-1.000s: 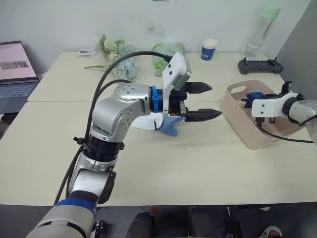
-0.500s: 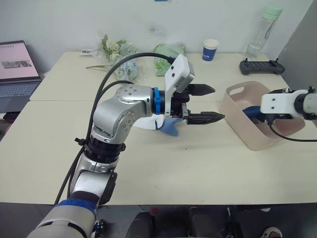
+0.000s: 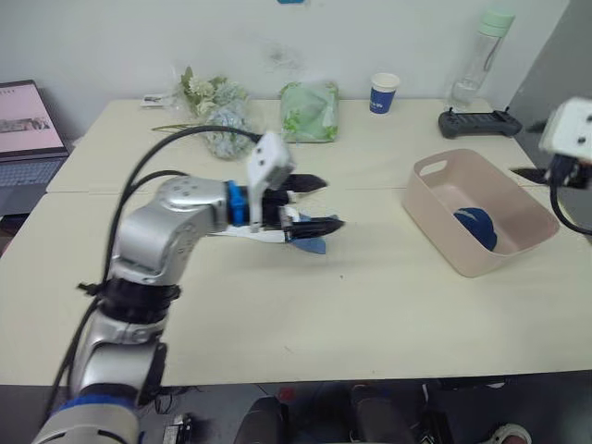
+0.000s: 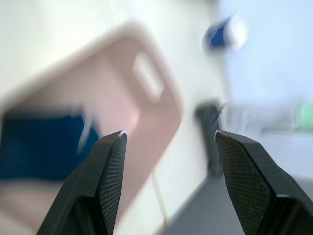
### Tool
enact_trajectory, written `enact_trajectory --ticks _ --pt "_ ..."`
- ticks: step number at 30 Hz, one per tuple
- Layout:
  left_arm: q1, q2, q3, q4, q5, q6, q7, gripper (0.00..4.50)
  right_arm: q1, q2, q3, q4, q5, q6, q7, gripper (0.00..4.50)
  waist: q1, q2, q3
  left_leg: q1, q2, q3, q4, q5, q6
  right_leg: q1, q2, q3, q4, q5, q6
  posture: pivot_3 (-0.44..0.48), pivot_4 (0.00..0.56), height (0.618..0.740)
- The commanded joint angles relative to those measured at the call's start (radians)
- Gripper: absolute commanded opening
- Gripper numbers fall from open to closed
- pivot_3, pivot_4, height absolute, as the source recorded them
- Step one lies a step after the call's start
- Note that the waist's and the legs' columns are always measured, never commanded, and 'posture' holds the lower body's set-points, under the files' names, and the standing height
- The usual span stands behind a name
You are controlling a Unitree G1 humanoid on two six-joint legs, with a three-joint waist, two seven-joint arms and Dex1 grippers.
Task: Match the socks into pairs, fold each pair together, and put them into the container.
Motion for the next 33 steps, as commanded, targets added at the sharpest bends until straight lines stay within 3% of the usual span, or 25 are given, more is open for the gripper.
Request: enact_trajectory --ticks 1,6,12,16,19,22,33 --pt "0.085 0.103 0.135 -0.044 -0.017 -0.041 -0.036 4.50 0.041 0.078 -0.040 -0.130 0.110 0.098 -0.044 3.09 0.004 0.000 0.000 0.000 0.000 0.000 0.000 0.000 0.000 0.000 0.000 0.000 0.000 0.000 0.000 0.000 0.150 0.740" --pt "0.384 0.188 0.344 -0.080 -0.040 -0.072 -0.029 4.50 0.125 0.312 0.031 -0.296 0.130 0.173 -0.237 3.09 0.010 0.000 0.000 -0.002 -0.002 0.000 0.000 0.000 0.000 0.000 -0.003 0.000 -0.001 0.000 0.000 0.000 0.150 0.740" --pt "0.695 0.114 0.529 -0.038 -0.010 -0.190 0.057 4.50 0.342 0.523 0.142 -0.407 0.114 0.125 -0.378 3.09 0.027 -0.001 0.000 -0.003 -0.002 -0.002 0.000 -0.001 0.001 0.000 -0.004 -0.002 -0.002 0.000 0.000 0.000 0.150 0.740" --pt "0.816 0.059 0.582 -0.011 -0.018 -0.225 0.082 4.50 0.474 0.553 0.196 -0.412 0.086 0.111 -0.411 3.09 0.034 -0.001 0.000 -0.002 -0.003 -0.002 0.001 -0.002 0.004 0.000 -0.005 -0.002 -0.002 0.000 0.000 0.000 0.150 0.740" --pt "0.865 0.042 0.593 0.001 -0.033 -0.239 0.080 4.50 0.528 0.548 0.205 -0.420 0.094 0.096 -0.405 3.46 0.034 -0.001 0.000 -0.001 -0.003 -0.002 0.001 -0.002 0.004 0.001 -0.005 -0.002 -0.001 0.000 0.000 0.000 0.150 0.740" --pt "0.891 0.040 0.577 -0.005 -0.035 -0.248 0.077 4.50 0.534 0.547 0.210 -0.428 0.095 0.101 -0.410 4.39 0.031 -0.001 0.000 0.000 -0.003 -0.002 0.001 -0.002 0.004 0.002 -0.005 -0.003 -0.001 0.000 0.000 0.000 0.150 0.740" --pt "0.841 0.037 0.525 -0.010 -0.040 -0.234 0.116 4.50 0.514 0.529 0.254 -0.466 0.058 0.118 -0.420 4.45 0.030 -0.001 -0.001 0.000 -0.003 -0.002 0.000 -0.002 0.004 0.002 -0.004 -0.003 -0.001 0.000 0.000 0.000 0.150 0.740"
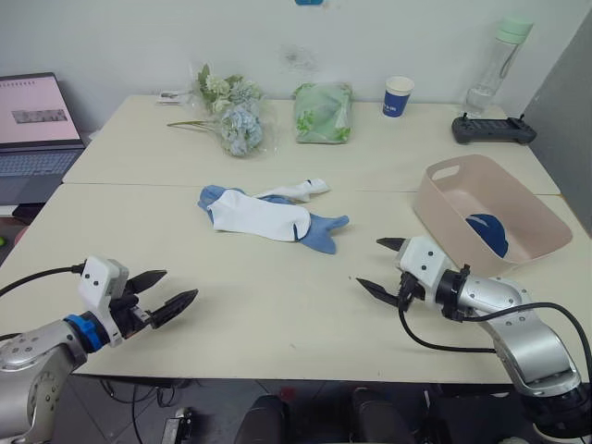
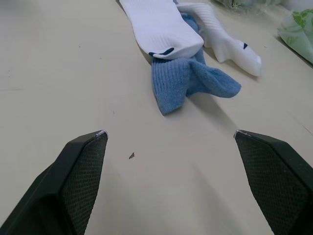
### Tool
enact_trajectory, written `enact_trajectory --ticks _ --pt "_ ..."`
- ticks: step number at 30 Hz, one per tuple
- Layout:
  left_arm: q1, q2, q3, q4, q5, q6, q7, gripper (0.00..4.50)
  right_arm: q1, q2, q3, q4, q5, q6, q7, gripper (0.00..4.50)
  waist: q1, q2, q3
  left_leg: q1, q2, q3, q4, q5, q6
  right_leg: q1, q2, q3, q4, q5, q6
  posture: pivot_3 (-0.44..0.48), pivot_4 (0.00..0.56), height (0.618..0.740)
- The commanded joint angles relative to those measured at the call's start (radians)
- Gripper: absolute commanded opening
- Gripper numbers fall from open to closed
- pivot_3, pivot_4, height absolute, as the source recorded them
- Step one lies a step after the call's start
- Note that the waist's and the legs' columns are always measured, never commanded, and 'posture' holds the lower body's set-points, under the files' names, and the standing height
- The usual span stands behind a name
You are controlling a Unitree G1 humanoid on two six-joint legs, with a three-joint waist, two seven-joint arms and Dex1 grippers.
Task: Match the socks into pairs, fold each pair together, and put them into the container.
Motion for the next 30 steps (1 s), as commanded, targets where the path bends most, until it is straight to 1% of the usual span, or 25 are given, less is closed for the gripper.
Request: enact_trajectory --ticks 1,3,5,7,9,12,15,18,25,30 --pt "-0.032 -0.007 -0.014 -0.016 -0.008 -0.006 0.030 4.50 -0.014 -0.006 0.006 -0.051 -0.007 -0.005 -0.008 4.45 0.000 0.000 0.000 0.000 0.000 0.000 0.000 0.000 0.000 0.000 0.000 0.000 0.000 0.000 0.000 0.000 0.150 0.740" --pt "-0.063 -0.018 -0.021 -0.008 -0.007 -0.004 0.060 4.50 -0.018 -0.004 0.014 -0.051 -0.007 -0.004 -0.009 4.45 0.000 0.000 0.000 0.000 0.000 0.000 0.000 0.000 0.000 0.000 0.000 0.000 0.000 0.000 0.000 0.000 0.150 0.740" --pt "-0.127 -0.028 -0.037 0.014 0.003 0.004 0.106 4.50 -0.031 0.002 0.026 -0.051 -0.005 -0.002 -0.010 4.45 0.001 -0.001 0.000 0.000 0.000 0.000 0.000 0.000 0.000 0.001 0.000 0.000 0.000 0.000 0.000 0.000 0.150 0.740" --pt "-0.192 -0.033 -0.050 0.037 -0.028 0.058 0.128 4.50 -0.055 0.016 0.034 -0.058 0.010 0.013 -0.012 4.45 0.000 -0.001 0.000 0.000 0.000 -0.001 0.000 0.000 0.000 0.001 0.000 -0.001 0.000 0.000 0.000 0.000 0.150 0.740" --pt "-0.273 -0.048 -0.080 0.083 -0.026 0.093 0.160 4.50 -0.093 0.035 0.040 -0.068 0.029 0.044 -0.016 4.45 0.000 -0.001 0.000 0.000 0.000 -0.001 0.000 0.000 0.000 0.001 0.001 0.000 0.000 0.000 0.000 0.000 0.150 0.740" --pt "-0.385 -0.076 -0.137 0.170 0.011 0.117 0.204 4.50 -0.142 0.066 0.041 -0.073 0.047 0.085 -0.027 4.45 0.000 -0.001 -0.001 0.000 0.000 -0.001 0.001 0.000 0.000 0.001 0.001 -0.001 0.001 0.000 0.000 0.000 0.150 0.740" --pt "-0.483 -0.102 -0.191 0.260 0.058 0.102 0.248 4.50 -0.169 0.080 0.045 -0.078 0.054 0.107 -0.035 4.45 0.000 -0.001 -0.001 0.000 0.000 -0.001 0.000 0.000 0.000 0.001 0.002 -0.001 0.000 0.000 0.000 0.000 0.150 0.740" --pt "-0.554 -0.121 -0.216 0.344 0.099 0.075 0.291 4.50 -0.174 0.084 0.046 -0.088 0.062 0.123 -0.040 4.45 0.001 -0.001 -0.001 -0.001 0.000 -0.001 0.001 0.000 0.000 0.000 0.002 -0.001 0.000 0.000 0.000 0.000 0.150 0.740" --pt "-0.662 -0.160 -0.280 0.482 0.164 0.028 0.300 4.50 -0.157 0.084 0.063 -0.108 0.060 0.133 -0.052 4.45 0.000 -0.001 -0.001 -0.001 0.000 -0.001 0.001 0.000 -0.001 0.000 0.002 -0.001 0.001 0.000 0.000 0.000 0.150 0.740" --pt "-0.729 -0.167 -0.309 0.576 0.205 -0.019 0.295 4.50 -0.156 0.081 0.076 -0.106 0.059 0.131 -0.054 4.45 -0.001 -0.001 -0.001 -0.001 0.000 -0.001 0.001 0.002 -0.003 -0.001 0.002 -0.001 0.001 0.000 0.000 0.000 0.150 0.740"
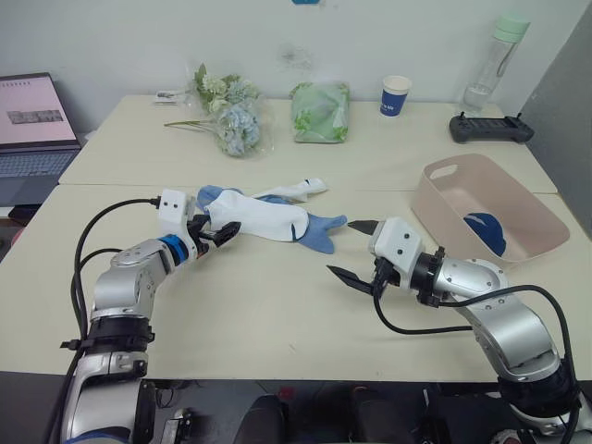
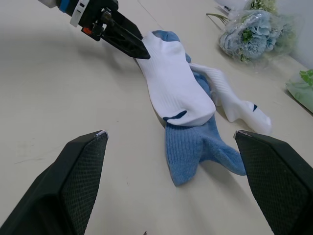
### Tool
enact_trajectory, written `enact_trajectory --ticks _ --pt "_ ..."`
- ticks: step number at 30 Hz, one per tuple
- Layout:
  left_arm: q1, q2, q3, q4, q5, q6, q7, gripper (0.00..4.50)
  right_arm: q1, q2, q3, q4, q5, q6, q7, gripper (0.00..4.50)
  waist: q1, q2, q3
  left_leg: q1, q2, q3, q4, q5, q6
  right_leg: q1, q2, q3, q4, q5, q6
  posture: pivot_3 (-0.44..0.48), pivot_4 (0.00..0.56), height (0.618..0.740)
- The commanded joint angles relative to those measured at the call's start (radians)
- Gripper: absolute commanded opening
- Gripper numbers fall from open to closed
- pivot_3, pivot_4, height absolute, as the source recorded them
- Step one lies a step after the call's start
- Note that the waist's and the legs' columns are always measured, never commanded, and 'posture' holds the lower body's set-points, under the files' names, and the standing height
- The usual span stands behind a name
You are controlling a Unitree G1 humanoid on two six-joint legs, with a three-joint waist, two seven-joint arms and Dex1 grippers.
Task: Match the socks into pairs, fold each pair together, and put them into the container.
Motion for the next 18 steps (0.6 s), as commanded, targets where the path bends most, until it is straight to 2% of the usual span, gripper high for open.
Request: enact_trajectory --ticks 1,4,15,16,18 --pt "-0.053 -0.005 -0.006 0.037 0.027 -0.053 0.001 4.50 0.002 0.000 0.000 -0.039 0.010 -0.009 -0.006 4.45 0.000 0.000 0.000 0.000 0.000 0.000 0.000 0.000 0.000 0.000 0.000 0.000 0.000 0.000 0.000 0.000 0.150 0.740" --pt "-0.083 -0.013 -0.009 0.075 0.037 -0.070 -0.006 3.88 0.001 0.000 0.004 -0.038 0.009 -0.009 -0.006 4.50 0.000 0.000 0.000 0.000 0.000 0.000 0.000 0.000 0.000 0.000 0.000 0.000 0.000 0.000 0.000 0.000 0.150 0.740" --pt "-0.091 -0.040 -0.014 0.077 0.045 -0.079 -0.010 0.25 0.005 -0.001 0.019 -0.054 0.011 0.007 -0.013 4.50 -0.001 0.000 0.000 0.000 0.000 0.000 0.000 0.000 0.000 0.000 0.000 0.000 0.000 0.000 0.000 0.000 0.150 0.740" --pt "-0.087 -0.040 -0.011 0.070 0.043 -0.080 -0.009 0.01 0.005 -0.002 0.019 -0.055 0.011 0.008 -0.013 4.50 -0.001 0.000 0.000 0.000 0.000 0.000 0.000 0.000 0.000 0.000 0.000 0.000 0.000 0.000 0.000 0.000 0.150 0.740" --pt "-0.072 -0.040 0.009 0.031 0.017 -0.069 -0.015 0.01 0.005 -0.003 0.020 -0.055 0.012 0.010 -0.012 4.50 -0.001 0.000 0.000 0.000 0.000 0.000 0.000 0.000 0.000 0.000 0.000 0.000 0.000 0.000 0.000 0.000 0.150 0.740"
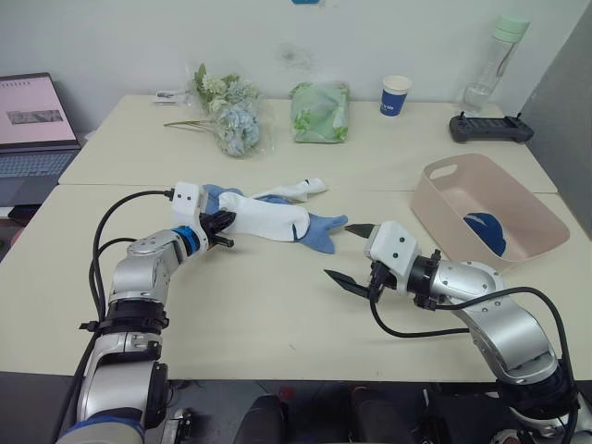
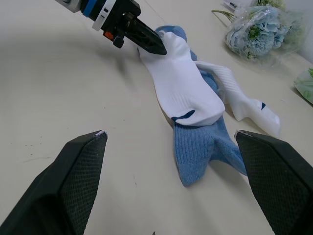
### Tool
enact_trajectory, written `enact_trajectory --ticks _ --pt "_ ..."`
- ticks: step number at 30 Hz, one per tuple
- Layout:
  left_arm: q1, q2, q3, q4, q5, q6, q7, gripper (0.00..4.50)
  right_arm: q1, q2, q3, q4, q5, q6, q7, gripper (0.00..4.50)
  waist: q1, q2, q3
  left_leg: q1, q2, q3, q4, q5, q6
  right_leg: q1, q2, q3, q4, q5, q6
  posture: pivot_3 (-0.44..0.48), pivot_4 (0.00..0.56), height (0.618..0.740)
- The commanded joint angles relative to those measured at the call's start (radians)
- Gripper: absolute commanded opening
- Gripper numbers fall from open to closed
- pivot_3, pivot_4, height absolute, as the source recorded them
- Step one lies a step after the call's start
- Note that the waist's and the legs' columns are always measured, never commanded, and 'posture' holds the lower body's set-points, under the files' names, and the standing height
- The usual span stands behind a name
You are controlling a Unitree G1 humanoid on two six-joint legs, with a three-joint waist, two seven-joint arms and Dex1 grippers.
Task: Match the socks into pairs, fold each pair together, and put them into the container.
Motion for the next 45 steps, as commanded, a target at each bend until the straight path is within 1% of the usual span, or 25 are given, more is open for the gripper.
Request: enact_trajectory --ticks 1,4,6,9,10,12,14,15,17,20,23,27,29,31,35,38,40,43,45 --pt "0.015 0.003 0.038 -0.100 -0.042 -0.001 -0.017 0.01 0.004 -0.003 -0.004 -0.049 0.014 -0.003 -0.002 4.50 0.000 0.000 0.000 0.000 0.000 0.000 0.000 0.000 0.000 0.000 0.000 0.000 0.000 0.000 0.000 0.000 0.150 0.740" --pt "0.134 0.045 0.072 -0.313 -0.156 0.117 -0.100 0.01 0.014 -0.004 -0.009 -0.057 0.022 0.009 -0.003 4.50 -0.009 0.000 0.000 0.000 0.001 0.000 0.000 0.000 0.000 -0.001 0.000 0.001 0.000 0.000 0.000 0.000 0.150 0.740" --pt "0.212 0.069 0.096 -0.436 -0.221 0.200 -0.120 0.01 0.019 -0.003 -0.014 -0.061 0.030 0.016 -0.004 4.50 -0.016 0.000 0.000 -0.001 0.001 0.000 -0.001 0.000 -0.001 -0.001 -0.001 0.002 -0.001 0.000 0.000 0.000 0.150 0.740" --pt "0.314 0.087 0.151 -0.587 -0.333 0.326 -0.116 0.01 0.021 0.000 -0.021 -0.063 0.044 0.027 -0.003 4.50 -0.020 0.000 0.000 -0.001 0.001 0.000 -0.001 0.000 0.000 -0.001 -0.001 0.001 0.000 0.000 0.000 0.000 0.150 0.740" --pt "0.351 0.090 0.177 -0.638 -0.387 0.382 -0.112 0.01 0.020 0.000 -0.021 -0.062 0.049 0.030 -0.003 4.50 -0.020 0.000 0.000 -0.001 0.001 -0.001 -0.001 0.000 0.001 -0.001 -0.001 0.001 0.000 0.000 0.000 0.000 0.150 0.740" --pt "0.465 0.099 0.241 -0.759 -0.507 0.502 -0.101 0.01 0.017 -0.006 -0.016 -0.056 0.058 0.030 0.004 4.50 -0.020 0.000 0.000 0.000 0.001 -0.001 -0.001 -0.001 0.001 0.000 -0.001 0.001 0.001 0.000 0.000 0.000 0.150 0.740" --pt "0.564 0.107 0.290 -0.836 -0.588 0.574 -0.092 0.01 0.014 -0.006 -0.014 -0.052 0.071 0.040 0.010 4.50 -0.021 0.000 0.000 0.001 0.001 -0.001 -0.001 -0.001 0.002 0.000 -0.001 0.001 0.001 0.000 0.000 0.000 0.150 0.740" --pt "0.592 0.109 0.306 -0.857 -0.616 0.594 -0.085 0.01 0.014 -0.006 -0.014 -0.052 0.077 0.046 0.012 4.50 -0.021 0.000 0.000 0.001 0.001 -0.001 -0.001 -0.001 0.002 0.001 -0.001 0.001 0.001 0.000 0.000 0.000 0.150 0.740" --pt "0.701 0.128 0.350 -0.913 -0.691 0.647 -0.101 0.01 0.006 0.004 -0.012 -0.046 0.098 0.078 0.011 4.50 -0.019 -0.001 0.000 0.001 0.001 -0.002 -0.001 -0.001 0.002 0.000 -0.001 0.000 0.000 0.000 0.000 0.000 0.150 0.740" --pt "0.842 0.154 0.377 -0.950 -0.696 0.637 -0.133 0.01 -0.005 0.043 -0.007 -0.016 0.143 0.171 -0.010 4.50 -0.020 -0.001 -0.001 0.001 0.001 -0.002 -0.001 -0.001 0.002 0.001 -0.001 0.000 0.000 0.000 0.000 0.000 0.150 0.740" --pt "0.898 0.159 0.395 -0.923 -0.685 0.605 -0.123 0.01 -0.022 0.118 0.013 0.041 0.165 0.251 -0.054 4.50 -0.019 0.000 -0.001 0.002 0.001 -0.002 -0.002 -0.001 0.002 0.002 -0.001 0.000 0.000 0.000 -0.001 0.000 0.150 0.740" --pt "0.923 0.163 0.400 -0.903 -0.674 0.573 -0.124 0.01 -0.038 0.250 0.008 0.130 0.213 0.352 -0.114 4.50 -0.017 -0.001 -0.001 0.002 0.001 -0.002 -0.002 -0.001 0.002 0.002 -0.001 0.000 0.000 0.000 -0.001 0.000 0.150 0.740" --pt "0.922 0.167 0.395 -0.903 -0.678 0.566 -0.121 0.01 -0.053 0.297 0.029 0.203 0.199 0.337 -0.133 4.50 -0.018 -0.001 -0.001 0.001 0.001 -0.002 -0.002 -0.001 0.002 0.001 -0.001 0.000 -0.001 0.000 -0.001 0.000 0.150 0.740" --pt "0.920 0.170 0.390 -0.901 -0.680 0.562 -0.118 0.01 -0.068 0.318 0.045 0.249 0.186 0.319 -0.139 4.50 -0.018 0.000 -0.001 0.001 0.001 -0.002 -0.002 -0.001 0.002 0.001 -0.001 0.001 -0.001 0.000 -0.001 0.000 0.150 0.740" --pt "0.912 0.182 0.379 -0.888 -0.670 0.548 -0.124 0.01 -0.126 0.400 0.071 0.391 0.184 0.273 -0.144 4.50 -0.020 0.000 -0.001 0.002 0.001 -0.001 -0.003 -0.001 0.002 0.000 -0.001 0.001 0.000 0.000 -0.001 0.000 0.150 0.740" --pt "0.910 0.190 0.373 -0.876 -0.662 0.535 -0.129 0.00 -0.161 0.452 0.085 0.493 0.181 0.239 -0.133 3.86 -0.021 0.000 -0.001 0.002 0.001 -0.001 -0.003 -0.001 0.002 -0.001 0.000 0.001 0.000 0.000 -0.001 0.000 0.150 0.740" --pt "0.905 0.193 0.371 -0.868 -0.659 0.525 -0.129 0.00 -0.176 0.476 0.078 0.537 0.184 0.232 -0.134 3.24 -0.021 0.000 0.000 0.001 0.001 -0.001 -0.003 -0.001 0.002 -0.001 0.000 0.001 0.000 0.000 -0.001 0.000 0.150 0.740" --pt "0.886 0.197 0.369 -0.849 -0.648 0.510 -0.133 0.00 -0.183 0.479 0.078 0.564 0.177 0.218 -0.128 2.08 -0.019 0.000 0.000 0.001 0.001 -0.001 -0.003 -0.001 0.002 -0.001 0.000 0.001 0.000 0.000 -0.002 0.000 0.150 0.740" --pt "0.871 0.197 0.367 -0.836 -0.642 0.501 -0.131 0.00 -0.178 0.466 0.073 0.548 0.177 0.215 -0.125 1.35 -0.019 0.000 0.000 0.001 0.001 -0.001 -0.003 -0.001 0.002 -0.001 -0.001 0.001 0.000 0.000 -0.002 0.000 0.150 0.740"
